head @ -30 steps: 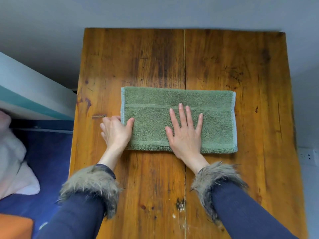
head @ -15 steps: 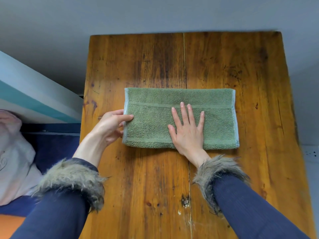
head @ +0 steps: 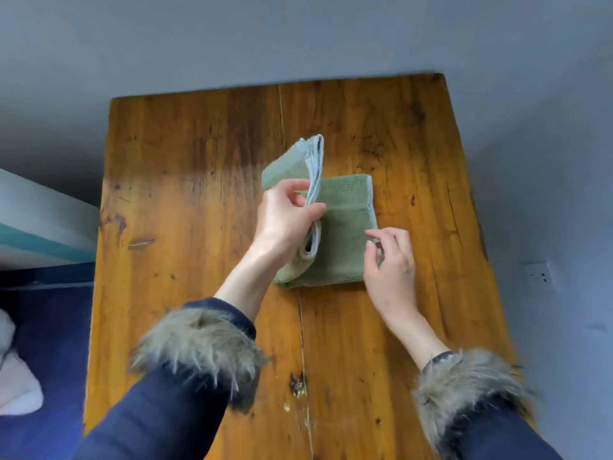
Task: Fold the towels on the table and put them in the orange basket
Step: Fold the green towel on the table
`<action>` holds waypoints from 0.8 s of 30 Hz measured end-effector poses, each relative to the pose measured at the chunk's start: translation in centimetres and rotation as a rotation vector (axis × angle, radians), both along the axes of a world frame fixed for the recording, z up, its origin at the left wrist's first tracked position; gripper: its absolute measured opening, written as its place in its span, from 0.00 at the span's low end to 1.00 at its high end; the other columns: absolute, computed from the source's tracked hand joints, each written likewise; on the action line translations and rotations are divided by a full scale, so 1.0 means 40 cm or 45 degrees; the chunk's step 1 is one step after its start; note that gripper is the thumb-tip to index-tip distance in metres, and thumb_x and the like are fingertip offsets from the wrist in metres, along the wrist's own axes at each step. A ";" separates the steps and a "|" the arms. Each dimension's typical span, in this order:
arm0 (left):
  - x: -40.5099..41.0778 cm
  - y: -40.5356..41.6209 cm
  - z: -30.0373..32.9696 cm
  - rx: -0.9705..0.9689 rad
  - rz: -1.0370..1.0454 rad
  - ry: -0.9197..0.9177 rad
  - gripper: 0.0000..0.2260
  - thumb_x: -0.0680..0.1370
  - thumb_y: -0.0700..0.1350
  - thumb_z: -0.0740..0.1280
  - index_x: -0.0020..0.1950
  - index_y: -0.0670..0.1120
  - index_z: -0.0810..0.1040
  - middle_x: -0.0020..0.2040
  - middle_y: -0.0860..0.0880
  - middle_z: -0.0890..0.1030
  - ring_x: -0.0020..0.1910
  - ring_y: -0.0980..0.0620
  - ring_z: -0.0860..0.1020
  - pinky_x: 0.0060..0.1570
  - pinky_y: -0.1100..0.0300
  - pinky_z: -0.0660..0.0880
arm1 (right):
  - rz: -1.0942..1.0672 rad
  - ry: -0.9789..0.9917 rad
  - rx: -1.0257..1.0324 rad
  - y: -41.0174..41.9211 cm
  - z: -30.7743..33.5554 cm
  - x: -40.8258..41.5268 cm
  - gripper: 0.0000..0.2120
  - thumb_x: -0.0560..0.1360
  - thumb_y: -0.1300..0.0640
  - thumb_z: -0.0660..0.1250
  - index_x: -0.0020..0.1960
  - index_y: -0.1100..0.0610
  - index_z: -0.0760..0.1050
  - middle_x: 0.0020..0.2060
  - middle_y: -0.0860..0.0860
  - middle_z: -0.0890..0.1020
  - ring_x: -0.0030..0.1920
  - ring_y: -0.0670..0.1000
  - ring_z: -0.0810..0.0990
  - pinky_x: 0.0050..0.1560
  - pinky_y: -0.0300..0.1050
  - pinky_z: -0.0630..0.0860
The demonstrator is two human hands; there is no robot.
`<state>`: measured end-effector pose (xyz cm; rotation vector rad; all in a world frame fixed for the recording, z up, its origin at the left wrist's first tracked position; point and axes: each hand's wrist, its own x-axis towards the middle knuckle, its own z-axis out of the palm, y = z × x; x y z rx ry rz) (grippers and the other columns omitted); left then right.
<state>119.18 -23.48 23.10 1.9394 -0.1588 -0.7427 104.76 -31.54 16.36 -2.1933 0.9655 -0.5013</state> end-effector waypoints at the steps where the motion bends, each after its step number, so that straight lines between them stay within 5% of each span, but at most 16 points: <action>1: -0.025 -0.032 -0.018 0.065 -0.044 -0.082 0.13 0.73 0.40 0.71 0.56 0.47 0.76 0.35 0.54 0.72 0.33 0.58 0.73 0.34 0.66 0.69 | -0.030 0.003 0.040 -0.011 0.000 -0.018 0.09 0.76 0.65 0.61 0.54 0.63 0.77 0.49 0.54 0.75 0.45 0.49 0.74 0.45 0.24 0.64; 6: -0.108 -0.125 -0.105 0.310 -0.170 -0.299 0.16 0.74 0.38 0.66 0.62 0.43 0.74 0.44 0.50 0.75 0.48 0.49 0.74 0.46 0.62 0.68 | 0.009 0.124 0.315 -0.051 -0.033 -0.067 0.10 0.78 0.63 0.61 0.56 0.58 0.77 0.47 0.49 0.76 0.43 0.46 0.75 0.40 0.27 0.67; 8: -0.120 -0.141 -0.120 0.328 -0.169 -0.378 0.16 0.75 0.38 0.65 0.63 0.43 0.74 0.50 0.46 0.75 0.49 0.51 0.72 0.48 0.63 0.66 | 0.053 0.157 0.400 -0.060 -0.048 -0.077 0.10 0.79 0.61 0.60 0.57 0.58 0.77 0.50 0.49 0.78 0.47 0.47 0.76 0.44 0.25 0.68; 12: -0.146 -0.161 -0.136 0.291 -0.163 -0.512 0.16 0.75 0.39 0.65 0.63 0.43 0.73 0.50 0.47 0.73 0.46 0.54 0.68 0.44 0.69 0.60 | 0.079 0.186 0.453 -0.072 -0.061 -0.086 0.12 0.79 0.60 0.59 0.59 0.58 0.77 0.54 0.52 0.80 0.54 0.50 0.77 0.54 0.38 0.72; 17: -0.180 -0.182 -0.187 0.334 -0.263 -0.445 0.17 0.75 0.39 0.66 0.64 0.43 0.73 0.54 0.44 0.74 0.46 0.54 0.67 0.44 0.70 0.58 | 0.046 0.145 0.567 -0.091 -0.057 -0.083 0.14 0.81 0.57 0.55 0.57 0.58 0.78 0.50 0.51 0.83 0.50 0.49 0.79 0.50 0.41 0.74; 20: -0.183 -0.190 -0.199 0.322 -0.242 -0.447 0.16 0.77 0.42 0.64 0.65 0.42 0.72 0.53 0.44 0.74 0.47 0.53 0.68 0.45 0.70 0.58 | 0.042 0.157 0.666 -0.099 -0.062 -0.081 0.16 0.81 0.54 0.53 0.53 0.59 0.78 0.45 0.54 0.83 0.47 0.54 0.79 0.49 0.51 0.76; 24: -0.187 -0.172 -0.205 0.201 -0.259 -0.413 0.16 0.80 0.41 0.56 0.67 0.40 0.71 0.58 0.41 0.76 0.59 0.45 0.73 0.62 0.61 0.65 | -0.078 0.115 0.874 -0.112 -0.058 -0.065 0.16 0.80 0.51 0.56 0.47 0.58 0.78 0.43 0.58 0.82 0.45 0.56 0.80 0.51 0.58 0.77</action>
